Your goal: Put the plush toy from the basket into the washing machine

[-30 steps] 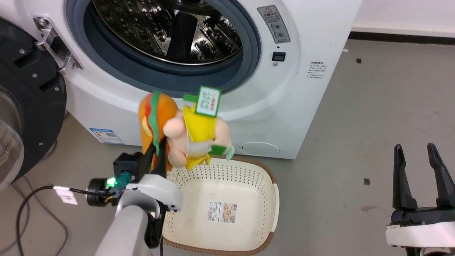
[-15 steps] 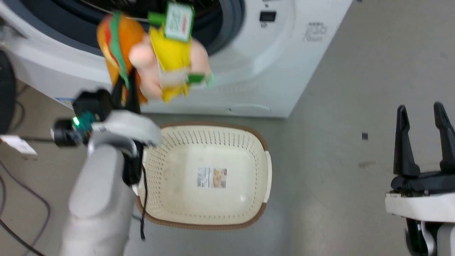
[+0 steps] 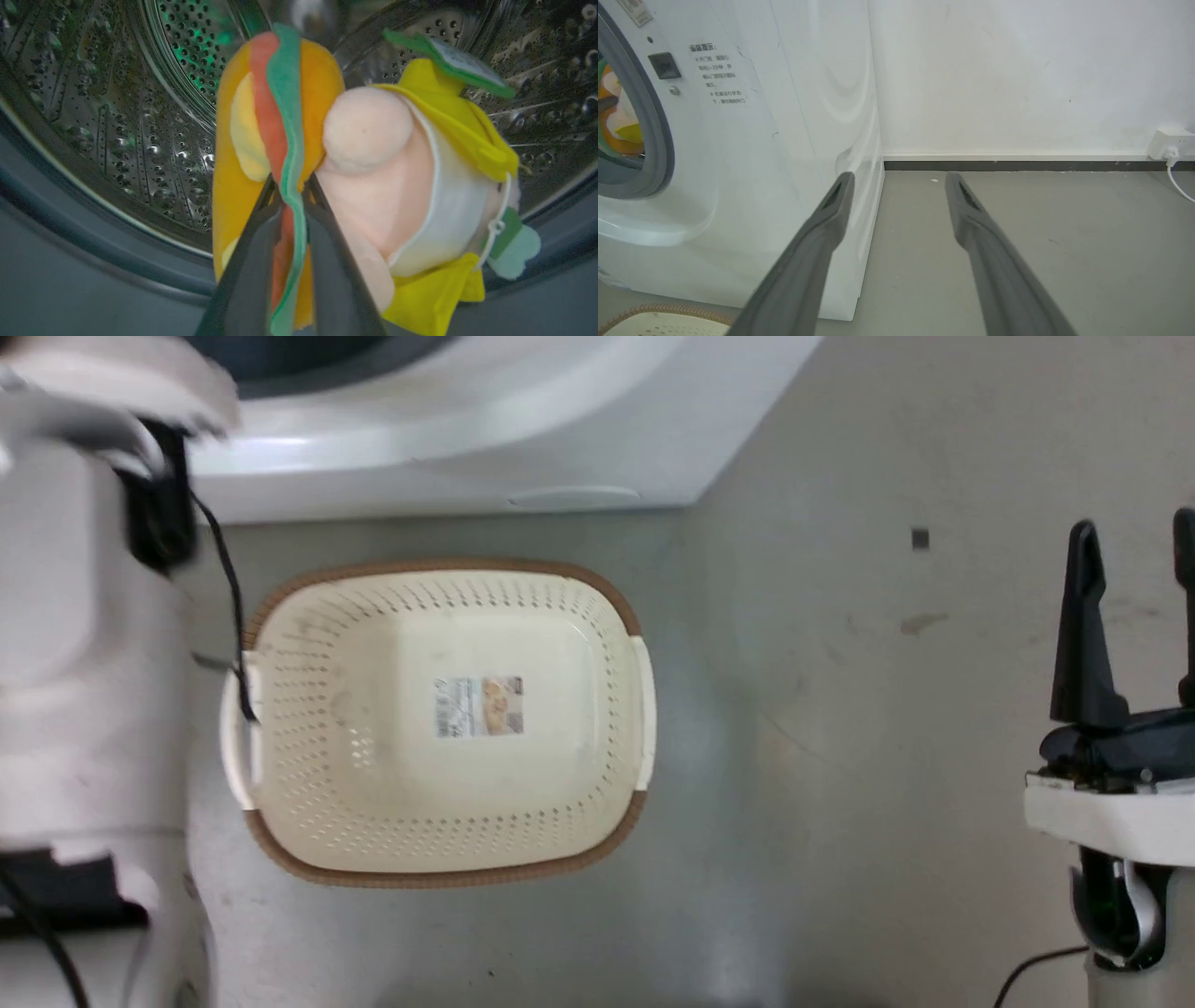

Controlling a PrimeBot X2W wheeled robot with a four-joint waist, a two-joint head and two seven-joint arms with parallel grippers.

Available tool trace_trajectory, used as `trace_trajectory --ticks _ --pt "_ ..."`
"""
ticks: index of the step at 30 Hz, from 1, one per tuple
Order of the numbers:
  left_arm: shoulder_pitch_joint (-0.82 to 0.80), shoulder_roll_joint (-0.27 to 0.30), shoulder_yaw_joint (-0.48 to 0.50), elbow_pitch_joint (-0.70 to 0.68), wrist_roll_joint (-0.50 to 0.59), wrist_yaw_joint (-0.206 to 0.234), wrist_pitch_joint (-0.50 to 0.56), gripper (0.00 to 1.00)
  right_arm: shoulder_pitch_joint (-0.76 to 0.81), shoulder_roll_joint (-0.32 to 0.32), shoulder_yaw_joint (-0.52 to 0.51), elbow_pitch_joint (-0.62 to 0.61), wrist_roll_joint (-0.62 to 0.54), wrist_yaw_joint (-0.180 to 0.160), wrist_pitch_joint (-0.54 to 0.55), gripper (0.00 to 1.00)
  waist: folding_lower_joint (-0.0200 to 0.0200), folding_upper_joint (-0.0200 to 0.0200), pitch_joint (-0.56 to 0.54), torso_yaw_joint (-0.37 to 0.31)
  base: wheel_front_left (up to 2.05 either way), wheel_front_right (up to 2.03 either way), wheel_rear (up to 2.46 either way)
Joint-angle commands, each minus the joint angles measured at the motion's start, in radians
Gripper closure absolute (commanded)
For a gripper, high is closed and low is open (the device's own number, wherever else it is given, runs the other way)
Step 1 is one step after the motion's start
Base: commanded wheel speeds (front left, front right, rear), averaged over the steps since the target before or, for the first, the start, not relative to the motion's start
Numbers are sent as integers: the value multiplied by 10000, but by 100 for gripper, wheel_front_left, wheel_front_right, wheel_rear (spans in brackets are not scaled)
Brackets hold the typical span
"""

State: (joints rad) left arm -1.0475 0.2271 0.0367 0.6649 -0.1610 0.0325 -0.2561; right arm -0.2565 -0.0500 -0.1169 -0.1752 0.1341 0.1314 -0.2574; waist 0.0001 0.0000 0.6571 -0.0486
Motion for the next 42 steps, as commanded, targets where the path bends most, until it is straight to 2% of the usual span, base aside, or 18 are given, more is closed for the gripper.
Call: trace_trajectory --ticks 1,11,19,20,21,22,28,34,42 --pt "-595 155 124 38 29 20 -57 100 -261 -2 2 -102 87 -7 -44 0 -1 0 641 -441 0 0 0" --pt "-3083 1031 449 1380 179 17 -57 100 -702 -2 81 -240 340 -7 -44 0 -1 0 1516 -925 0 0 0" --pt "-3969 1295 542 2086 209 -29 -57 100 -816 -2 -19 -347 377 -7 -44 0 -1 0 1851 -981 0 0 0" --pt "-4013 1281 555 2132 194 -44 -57 93 -822 -2 -29 -342 366 -7 -44 0 -1 0 1855 -970 0 0 0" --pt "-4034 1264 546 2137 207 -58 -57 11 -826 -2 -42 -335 351 -7 -44 0 -1 0 1850 -949 0 0 0" --pt "-4002 1222 524 2243 205 -106 -57 0 -824 -2 -49 -320 334 -7 -44 0 -1 0 1811 -921 0 0 0" --pt "-3298 995 525 2369 233 -134 -57 0 -754 -2 -49 -168 301 -7 -44 0 -1 0 1252 -767 0 0 0" --pt "-1634 736 423 2229 376 -312 -57 0 -483 -2 81 77 190 -7 -44 0 -1 0 202 -630 0 0 0" --pt "570 96 480 1069 428 -326 -57 0 98 -2 53 294 -115 -7 -44 0 -1 0 -1238 -88 0 0 0"
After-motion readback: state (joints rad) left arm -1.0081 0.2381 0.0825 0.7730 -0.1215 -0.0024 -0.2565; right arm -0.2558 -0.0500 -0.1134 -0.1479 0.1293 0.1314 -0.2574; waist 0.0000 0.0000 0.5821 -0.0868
